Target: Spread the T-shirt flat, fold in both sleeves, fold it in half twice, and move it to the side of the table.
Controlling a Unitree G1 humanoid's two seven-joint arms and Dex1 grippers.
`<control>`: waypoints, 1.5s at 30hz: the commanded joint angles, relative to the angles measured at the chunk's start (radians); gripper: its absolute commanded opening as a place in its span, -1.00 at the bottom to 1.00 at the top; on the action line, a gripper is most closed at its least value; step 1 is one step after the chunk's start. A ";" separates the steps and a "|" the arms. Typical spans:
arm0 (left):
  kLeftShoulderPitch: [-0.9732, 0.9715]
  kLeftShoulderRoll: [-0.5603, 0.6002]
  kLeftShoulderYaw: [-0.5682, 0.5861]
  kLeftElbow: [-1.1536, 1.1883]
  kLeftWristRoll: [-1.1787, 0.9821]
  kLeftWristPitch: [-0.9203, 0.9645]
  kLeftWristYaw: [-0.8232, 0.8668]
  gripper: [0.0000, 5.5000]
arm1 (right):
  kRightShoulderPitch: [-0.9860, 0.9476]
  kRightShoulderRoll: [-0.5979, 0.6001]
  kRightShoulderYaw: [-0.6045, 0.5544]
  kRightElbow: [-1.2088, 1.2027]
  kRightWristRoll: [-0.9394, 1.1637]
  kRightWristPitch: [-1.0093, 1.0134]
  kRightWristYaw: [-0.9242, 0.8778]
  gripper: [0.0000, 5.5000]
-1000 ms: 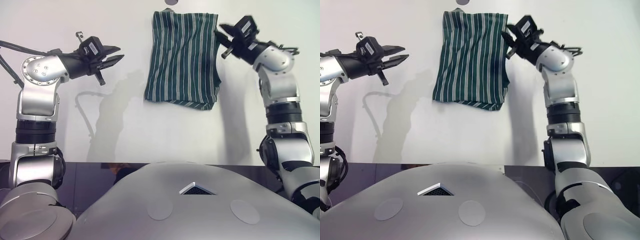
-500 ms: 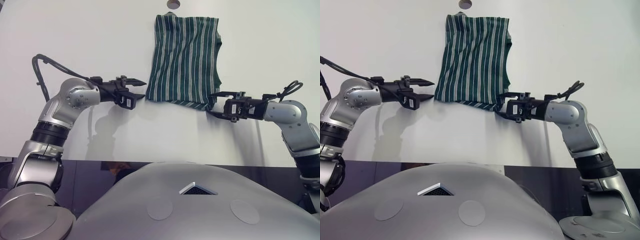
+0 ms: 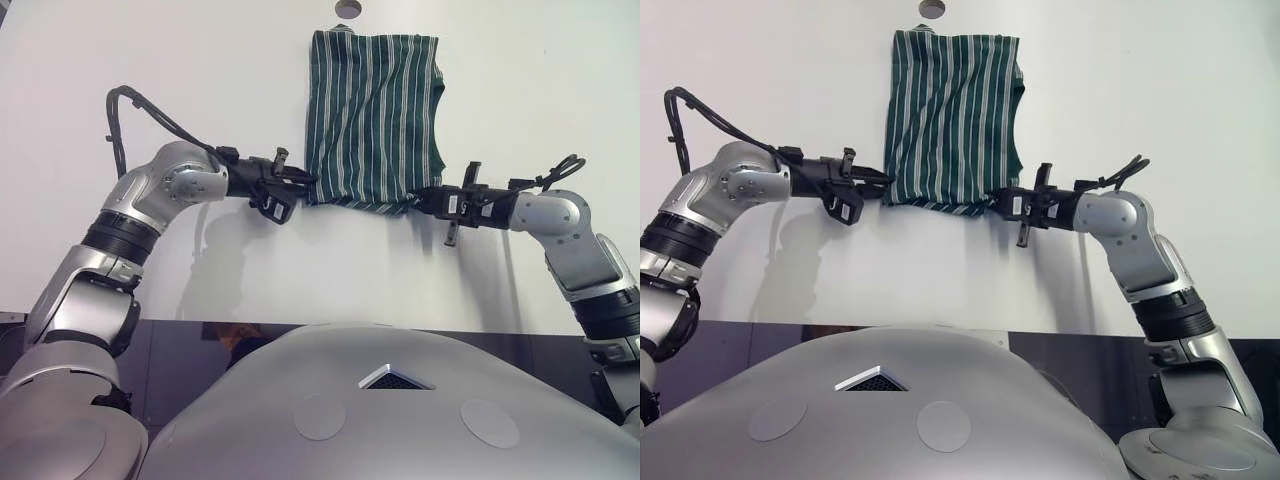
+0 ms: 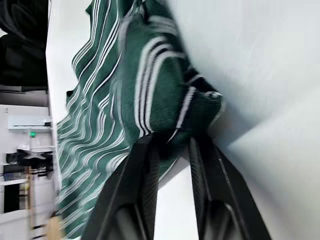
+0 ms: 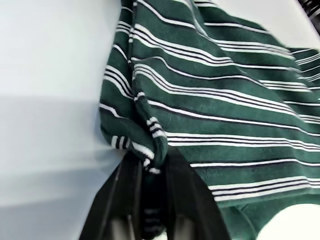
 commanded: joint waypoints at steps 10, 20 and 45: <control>-0.193 -0.061 0.201 -0.064 -0.668 1.055 -0.268 -1.00 | -0.352 -0.002 -0.266 0.149 0.768 0.819 0.204 -0.97; -0.489 -0.352 0.218 0.490 -0.421 0.959 -0.001 -1.00 | -0.632 0.203 -0.258 0.654 0.555 0.660 0.064 -0.97; -0.447 -0.387 0.688 0.635 -0.535 0.801 0.339 -1.00 | -0.702 0.437 -0.347 0.821 0.317 0.233 -0.186 -0.94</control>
